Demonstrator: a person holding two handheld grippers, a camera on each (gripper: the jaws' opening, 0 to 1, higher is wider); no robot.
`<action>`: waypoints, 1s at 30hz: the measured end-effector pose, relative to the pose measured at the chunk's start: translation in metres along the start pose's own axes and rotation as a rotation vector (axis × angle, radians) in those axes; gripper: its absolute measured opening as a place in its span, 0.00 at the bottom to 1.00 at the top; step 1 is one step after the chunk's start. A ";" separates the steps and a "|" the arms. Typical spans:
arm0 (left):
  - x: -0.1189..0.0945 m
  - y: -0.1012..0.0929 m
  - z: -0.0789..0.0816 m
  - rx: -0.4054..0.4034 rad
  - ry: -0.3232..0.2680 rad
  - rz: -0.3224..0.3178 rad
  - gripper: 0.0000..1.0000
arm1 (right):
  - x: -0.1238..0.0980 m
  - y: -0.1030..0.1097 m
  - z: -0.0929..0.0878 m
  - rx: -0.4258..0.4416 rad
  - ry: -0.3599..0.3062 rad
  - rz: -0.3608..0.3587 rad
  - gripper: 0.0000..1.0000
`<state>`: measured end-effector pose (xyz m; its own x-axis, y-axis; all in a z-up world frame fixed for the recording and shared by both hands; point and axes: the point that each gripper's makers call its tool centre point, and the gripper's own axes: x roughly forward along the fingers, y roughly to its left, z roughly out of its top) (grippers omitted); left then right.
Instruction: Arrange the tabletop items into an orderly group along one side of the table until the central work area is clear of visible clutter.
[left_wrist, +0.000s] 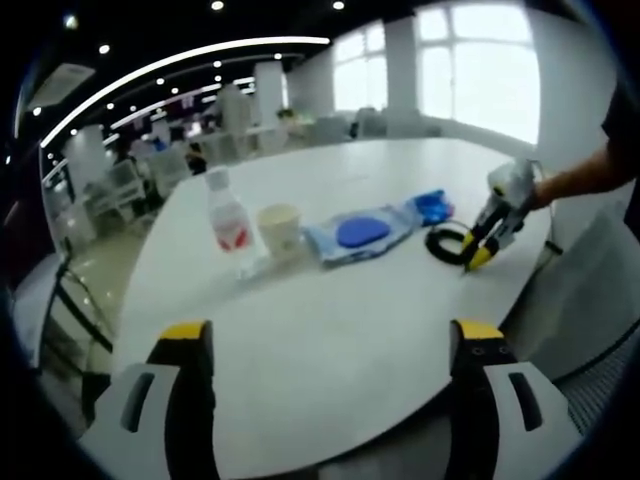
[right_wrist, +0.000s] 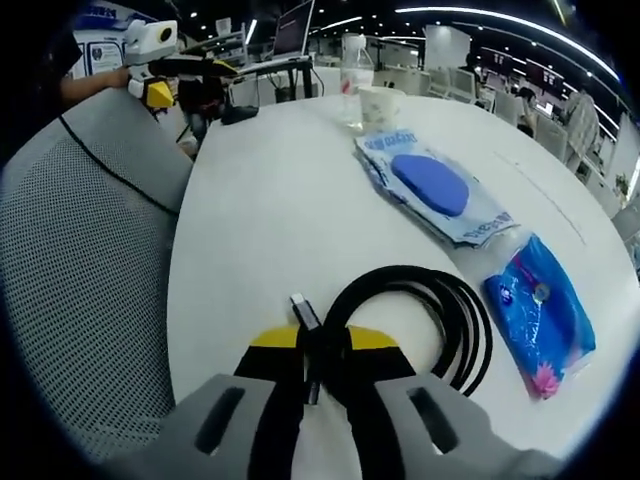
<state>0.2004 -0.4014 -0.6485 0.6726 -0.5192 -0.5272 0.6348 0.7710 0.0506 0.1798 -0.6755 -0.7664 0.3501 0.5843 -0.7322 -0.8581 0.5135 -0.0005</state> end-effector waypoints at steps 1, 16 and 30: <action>0.000 0.000 0.000 0.000 -0.001 0.001 0.95 | 0.000 0.000 0.000 -0.007 0.001 -0.001 0.13; 0.000 0.000 0.000 0.007 -0.002 0.000 0.94 | -0.004 -0.004 0.005 -0.032 0.003 -0.024 0.11; -0.001 0.001 0.001 0.000 -0.006 0.006 0.94 | 0.003 -0.015 0.019 -0.017 -0.013 -0.043 0.11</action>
<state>0.2007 -0.4000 -0.6473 0.6789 -0.5166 -0.5218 0.6307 0.7742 0.0541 0.2006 -0.6696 -0.7552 0.3911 0.5703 -0.7224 -0.8485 0.5275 -0.0430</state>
